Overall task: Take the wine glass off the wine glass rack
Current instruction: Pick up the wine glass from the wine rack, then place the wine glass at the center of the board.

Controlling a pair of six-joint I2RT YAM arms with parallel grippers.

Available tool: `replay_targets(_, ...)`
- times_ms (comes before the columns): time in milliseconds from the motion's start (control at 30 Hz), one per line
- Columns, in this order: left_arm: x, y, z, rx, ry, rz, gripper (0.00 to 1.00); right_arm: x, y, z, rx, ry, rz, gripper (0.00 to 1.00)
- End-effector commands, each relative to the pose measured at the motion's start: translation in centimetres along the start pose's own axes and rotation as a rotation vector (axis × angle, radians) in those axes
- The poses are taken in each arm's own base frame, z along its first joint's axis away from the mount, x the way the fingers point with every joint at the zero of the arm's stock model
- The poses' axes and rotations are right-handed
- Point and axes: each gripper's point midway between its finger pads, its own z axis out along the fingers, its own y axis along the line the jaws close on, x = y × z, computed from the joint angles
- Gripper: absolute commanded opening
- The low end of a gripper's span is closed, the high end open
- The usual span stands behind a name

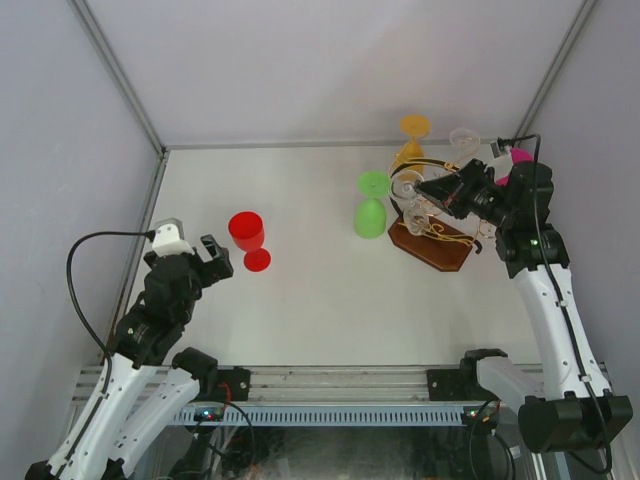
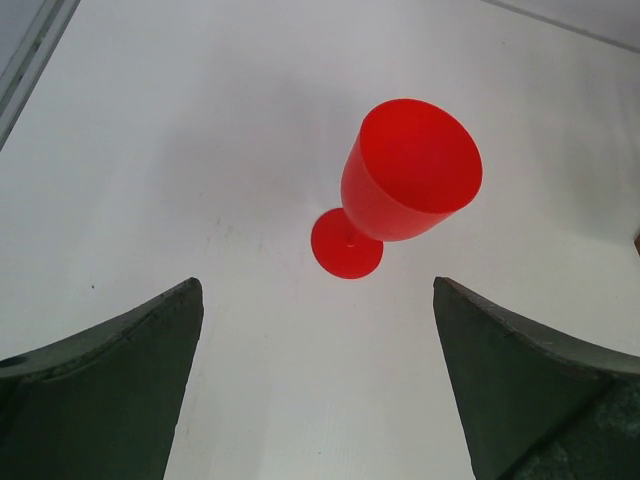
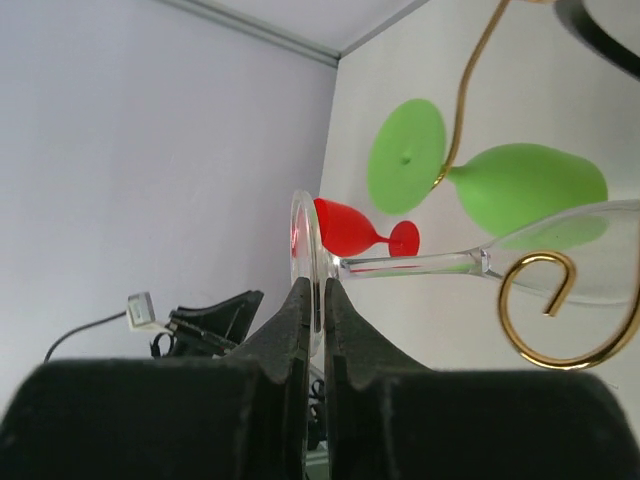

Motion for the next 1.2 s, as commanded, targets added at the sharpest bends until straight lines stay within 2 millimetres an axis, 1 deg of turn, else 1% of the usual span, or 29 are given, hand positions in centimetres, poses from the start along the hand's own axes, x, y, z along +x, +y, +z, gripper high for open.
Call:
replay_targets(0, -0.4, 0.2, 0.0, -0.011, -0.019, -0.012, 1.0, 0.3, 4.2, -1.5, -0.146, 0.043, -0.134, 0.0)
replay_targets(367, -0.8, 0.1, -0.5, 0.012, -0.04, -0.029, 1.0, 4.9, 6.5, -4.1, -0.216, 0.121, -0.257, 0.0)
replay_targets(500, -1.5, -0.6, -0.9, 0.062, -0.071, -0.038, 1.0, 7.6, 7.2, -4.3, -0.25, 0.174, -0.318, 0.0)
replay_targets(567, -1.7, -1.9, -1.3, 0.137, -0.073, -0.036, 1.0, 9.0, 7.5, -4.4, -0.27, 0.183, -0.338, 0.0)
replay_targets(633, -1.8, -3.6, -1.9, 0.234, -0.061, -0.058, 1.0, 10.7, 7.7, -4.6, -0.313, 0.193, -0.358, 0.0)
replay_targets(767, -1.8, -8.7, -4.7, 0.522, 0.02, -0.157, 1.0, 14.0, 7.5, -4.5, -0.376, 0.237, -0.338, 0.0)
replay_targets(800, -1.7, -9.9, -5.5, 0.591, 0.047, -0.212, 1.0, 14.8, 7.6, -4.6, -0.389, 0.253, -0.332, 0.0)
replay_targets(900, -1.5, -12.7, -8.1, 0.786, 0.114, -0.318, 0.99, 17.3, 7.4, -4.9, -0.407, 0.293, -0.378, 0.0)
replay_targets(967, -1.1, -14.2, -9.3, 0.901, 0.147, -0.399, 0.99, 18.2, 7.0, -4.7, -0.393, 0.297, -0.408, 0.0)
replay_targets(1033, -0.4, -15.4, -10.3, 1.014, 0.184, -0.439, 0.98, 18.9, 6.8, -4.6, -0.396, 0.306, -0.424, 0.0)
replay_targets(1133, 1.6, -15.6, -9.9, 1.005, 0.237, -0.429, 0.97, 19.8, 6.3, -4.7, -0.384, 0.333, -0.437, 0.0)
replay_targets(1167, 2.4, -16.0, -10.4, 1.023, 0.265, -0.412, 0.97, 20.0, 5.9, -4.8, -0.375, 0.339, -0.439, 0.0)
